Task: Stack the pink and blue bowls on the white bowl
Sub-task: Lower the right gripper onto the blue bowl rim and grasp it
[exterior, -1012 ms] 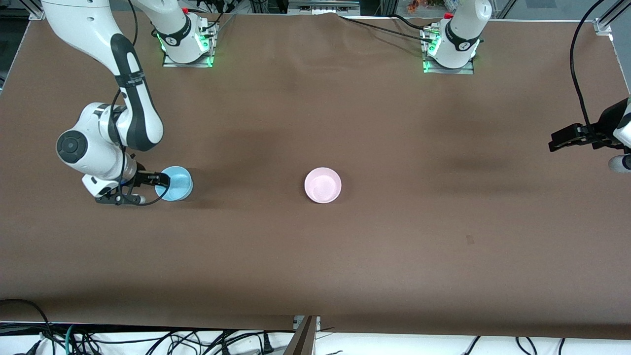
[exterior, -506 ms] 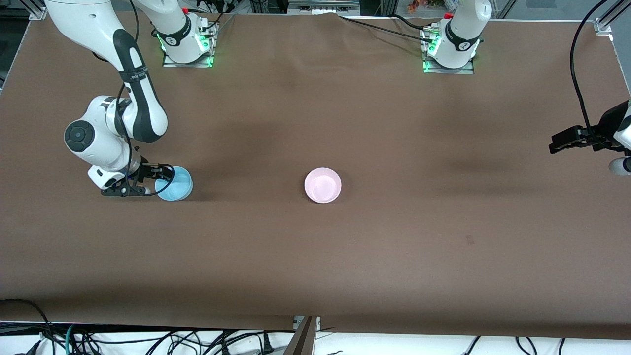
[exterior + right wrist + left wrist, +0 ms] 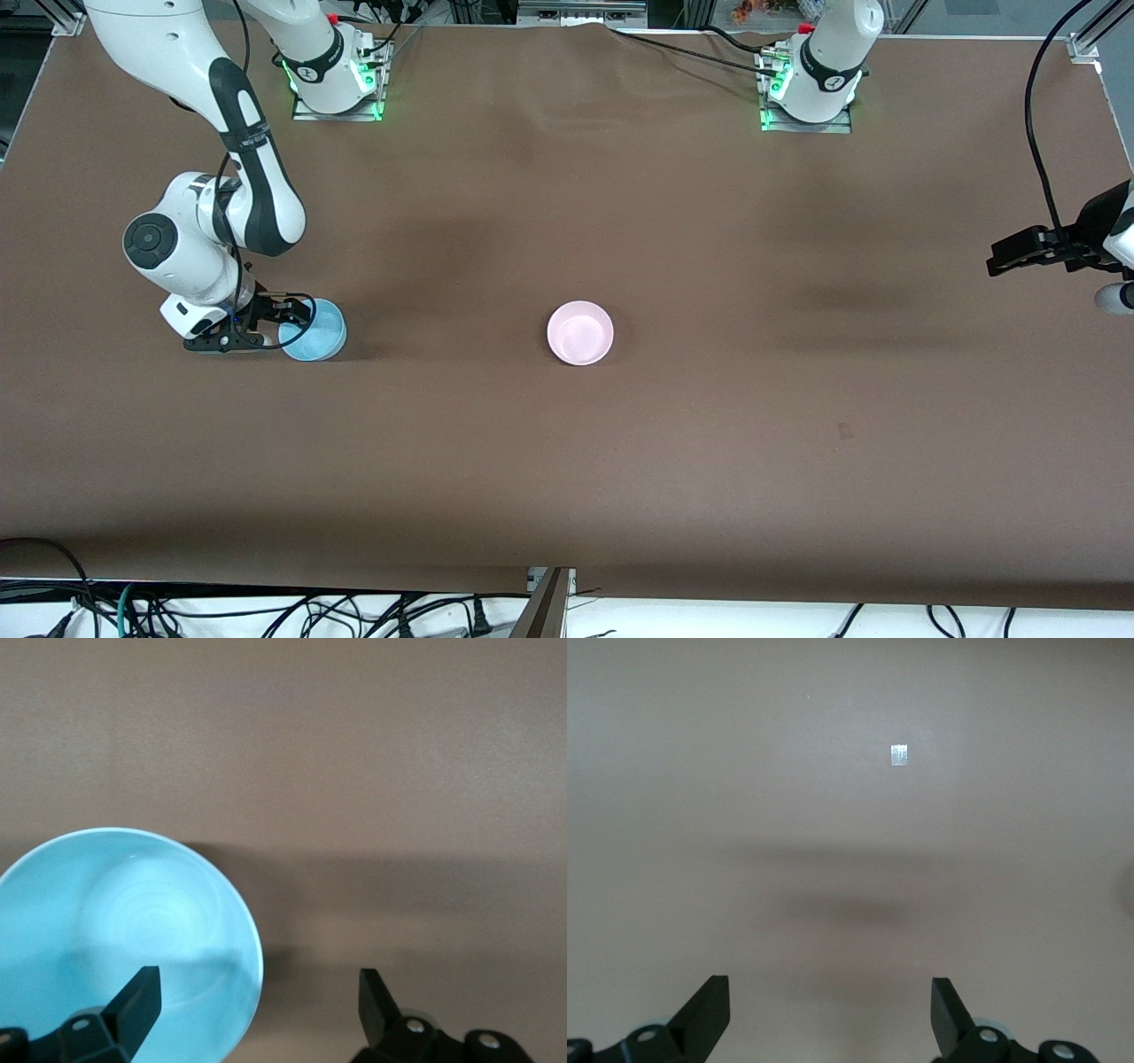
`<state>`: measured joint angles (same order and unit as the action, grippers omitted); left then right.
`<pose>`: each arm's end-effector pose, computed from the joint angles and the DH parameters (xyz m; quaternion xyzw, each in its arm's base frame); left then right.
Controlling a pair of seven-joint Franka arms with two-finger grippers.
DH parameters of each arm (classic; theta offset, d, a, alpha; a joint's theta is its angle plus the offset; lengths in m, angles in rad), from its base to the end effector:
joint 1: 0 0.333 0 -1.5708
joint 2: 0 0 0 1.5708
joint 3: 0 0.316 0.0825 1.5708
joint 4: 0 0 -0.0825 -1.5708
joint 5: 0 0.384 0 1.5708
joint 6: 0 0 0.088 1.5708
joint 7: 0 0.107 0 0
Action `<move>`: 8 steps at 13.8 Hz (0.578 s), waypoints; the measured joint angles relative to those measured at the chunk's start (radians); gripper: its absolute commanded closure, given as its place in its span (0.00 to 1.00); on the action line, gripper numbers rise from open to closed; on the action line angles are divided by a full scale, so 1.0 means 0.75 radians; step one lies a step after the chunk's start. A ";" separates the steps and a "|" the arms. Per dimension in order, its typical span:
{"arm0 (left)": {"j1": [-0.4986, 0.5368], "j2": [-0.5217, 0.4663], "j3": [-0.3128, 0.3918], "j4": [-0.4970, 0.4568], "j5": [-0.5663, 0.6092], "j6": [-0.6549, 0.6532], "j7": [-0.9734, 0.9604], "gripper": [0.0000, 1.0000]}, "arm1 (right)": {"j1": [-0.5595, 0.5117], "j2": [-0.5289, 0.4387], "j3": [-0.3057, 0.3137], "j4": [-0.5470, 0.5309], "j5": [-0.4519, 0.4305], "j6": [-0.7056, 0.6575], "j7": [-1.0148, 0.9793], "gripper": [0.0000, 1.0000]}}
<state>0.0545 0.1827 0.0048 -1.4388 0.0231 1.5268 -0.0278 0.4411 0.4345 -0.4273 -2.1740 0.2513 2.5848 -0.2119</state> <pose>0.6025 0.0381 0.5769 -0.9979 -0.0434 0.0475 0.0112 0.5644 0.0013 0.2091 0.9994 0.0253 0.0131 0.0214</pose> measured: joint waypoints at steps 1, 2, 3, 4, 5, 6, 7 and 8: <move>0.000 0.000 0.000 0.000 0.000 0.000 0.000 0.00 | 0.000 0.010 0.000 -0.001 0.000 0.013 0.000 0.11; 0.000 0.000 0.000 0.000 0.000 0.000 0.000 0.00 | 0.000 0.018 0.000 -0.001 0.000 0.025 0.000 0.19; 0.000 0.000 0.000 0.000 0.000 0.000 0.000 0.00 | 0.000 0.024 0.000 -0.002 0.000 0.032 0.000 0.29; 0.000 0.000 0.000 0.000 0.000 0.000 0.000 0.00 | 0.000 0.026 0.000 -0.002 0.000 0.035 -0.001 0.38; 0.000 0.001 0.000 0.000 0.000 0.000 0.000 0.00 | 0.000 0.026 0.000 -0.002 0.000 0.036 -0.001 0.48; 0.000 0.002 0.000 0.000 0.000 0.000 0.000 0.00 | 0.000 0.026 0.000 -0.002 0.000 0.036 -0.001 0.56; 0.000 0.004 0.000 0.000 0.000 0.000 0.000 0.00 | 0.000 0.026 0.000 -0.002 0.000 0.036 -0.001 0.64; 0.000 0.008 0.000 0.002 0.000 0.000 0.000 0.00 | 0.000 0.026 0.000 -0.002 0.000 0.037 -0.001 0.75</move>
<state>0.0545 0.1885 0.0048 -1.4371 0.0231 1.5268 -0.0278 0.4411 0.4541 -0.4270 -2.1759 0.2513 2.6123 -0.2125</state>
